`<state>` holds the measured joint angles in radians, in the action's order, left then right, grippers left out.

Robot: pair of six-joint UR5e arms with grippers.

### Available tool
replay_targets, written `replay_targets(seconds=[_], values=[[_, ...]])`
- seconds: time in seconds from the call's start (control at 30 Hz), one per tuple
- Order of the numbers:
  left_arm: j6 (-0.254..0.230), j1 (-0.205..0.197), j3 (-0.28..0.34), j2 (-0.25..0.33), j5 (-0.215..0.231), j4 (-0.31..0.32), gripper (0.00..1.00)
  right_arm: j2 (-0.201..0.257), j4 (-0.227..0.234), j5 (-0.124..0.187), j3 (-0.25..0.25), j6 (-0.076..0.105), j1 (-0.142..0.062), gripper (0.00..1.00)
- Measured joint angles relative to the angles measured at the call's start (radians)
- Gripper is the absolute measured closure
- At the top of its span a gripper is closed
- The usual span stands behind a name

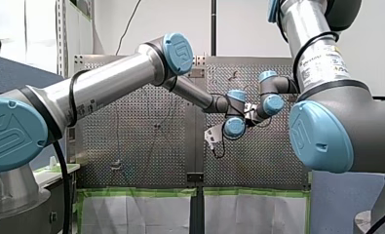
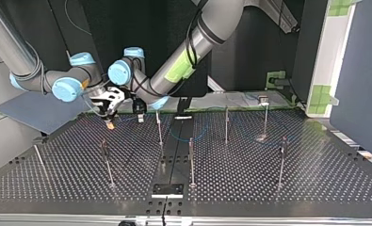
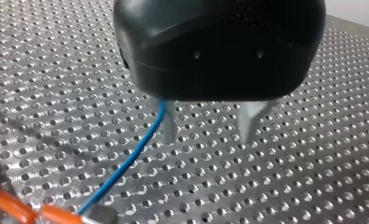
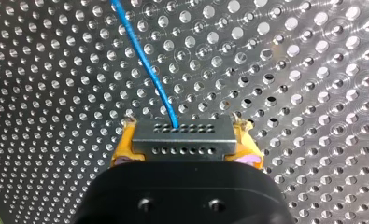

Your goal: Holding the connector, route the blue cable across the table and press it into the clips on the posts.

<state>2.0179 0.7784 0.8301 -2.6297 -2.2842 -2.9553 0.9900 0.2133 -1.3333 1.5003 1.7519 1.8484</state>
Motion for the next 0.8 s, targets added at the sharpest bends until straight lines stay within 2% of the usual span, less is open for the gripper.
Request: replay_targets(seconds=[0.13, 0.27, 0.47, 0.67, 0.8], values=[[0.012, -0.004, 0.014, 0.001, 0.004, -0.001, 0.99, 0.001, -0.024, 0.001, -0.016, -0.003, -0.002, 1.00], [0.024, -0.002, 0.017, 0.006, 0.030, -0.002, 0.99, 0.008, -0.056, 0.001, -0.029, -0.007, -0.004, 1.00], [0.029, 0.008, 0.014, 0.041, 0.050, -0.033, 0.99, 0.053, -0.093, 0.000, -0.032, -0.008, -0.004, 1.00], [0.036, 0.013, 0.014, 0.078, 0.049, -0.077, 0.99, 0.105, -0.104, 0.011, -0.042, 0.011, -0.006, 1.00], [0.039, 0.015, 0.027, 0.099, 0.033, -0.079, 0.99, 0.137, -0.128, 0.016, -0.055, 0.022, -0.009, 1.00]])
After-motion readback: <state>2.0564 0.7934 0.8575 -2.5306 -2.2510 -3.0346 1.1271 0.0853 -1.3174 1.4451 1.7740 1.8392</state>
